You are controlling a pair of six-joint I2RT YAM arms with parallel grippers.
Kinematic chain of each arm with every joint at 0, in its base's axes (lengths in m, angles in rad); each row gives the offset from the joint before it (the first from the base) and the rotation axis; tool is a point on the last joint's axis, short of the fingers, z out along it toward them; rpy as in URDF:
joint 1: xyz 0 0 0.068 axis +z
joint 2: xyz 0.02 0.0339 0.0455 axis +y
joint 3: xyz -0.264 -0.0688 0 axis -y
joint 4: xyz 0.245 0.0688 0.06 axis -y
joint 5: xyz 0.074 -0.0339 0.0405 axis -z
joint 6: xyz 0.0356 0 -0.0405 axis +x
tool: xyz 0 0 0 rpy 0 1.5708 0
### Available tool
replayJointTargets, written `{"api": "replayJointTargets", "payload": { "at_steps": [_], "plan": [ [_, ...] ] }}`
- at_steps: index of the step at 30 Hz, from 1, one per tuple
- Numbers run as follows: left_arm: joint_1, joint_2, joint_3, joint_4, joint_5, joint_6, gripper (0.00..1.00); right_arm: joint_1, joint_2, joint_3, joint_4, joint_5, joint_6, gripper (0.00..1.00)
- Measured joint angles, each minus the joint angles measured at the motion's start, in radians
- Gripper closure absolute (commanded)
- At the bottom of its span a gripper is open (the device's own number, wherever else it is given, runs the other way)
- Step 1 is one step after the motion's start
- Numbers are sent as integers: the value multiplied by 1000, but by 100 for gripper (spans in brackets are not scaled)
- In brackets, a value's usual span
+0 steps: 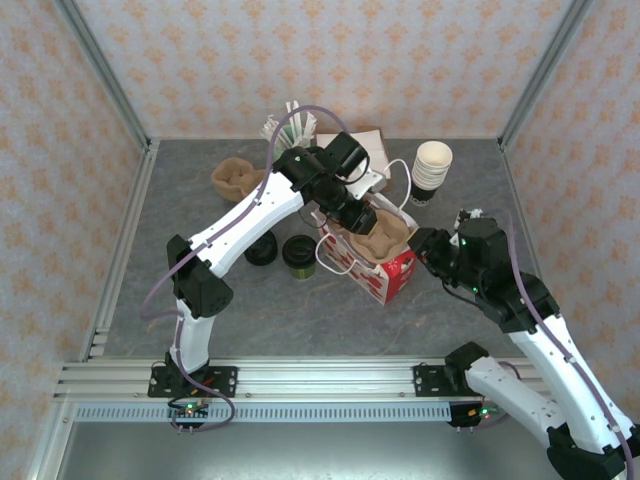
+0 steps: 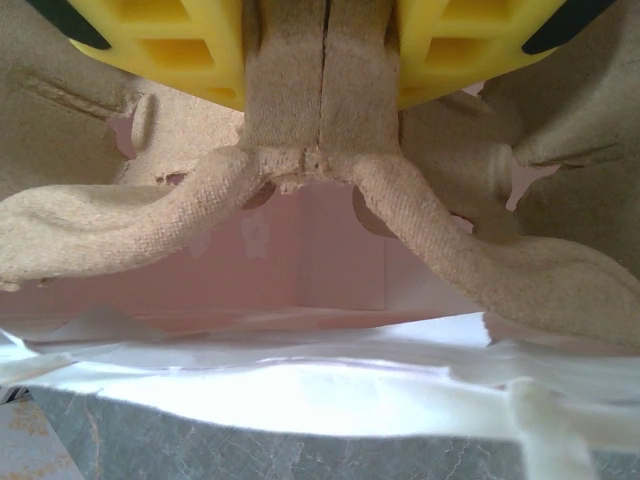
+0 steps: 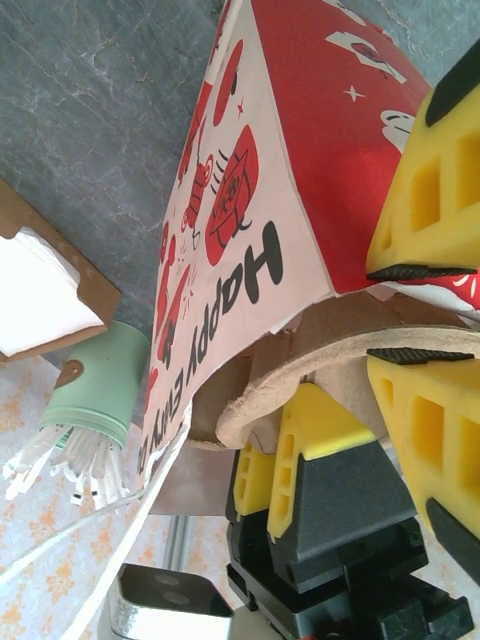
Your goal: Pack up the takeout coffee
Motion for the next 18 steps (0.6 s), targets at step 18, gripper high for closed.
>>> {"api": "replayJointTargets", "payload": {
  "at_steps": [18],
  "plan": [
    [5,0,-2,2,3,0,69,0,-7,-60,42,22,44,81]
  ]
}}
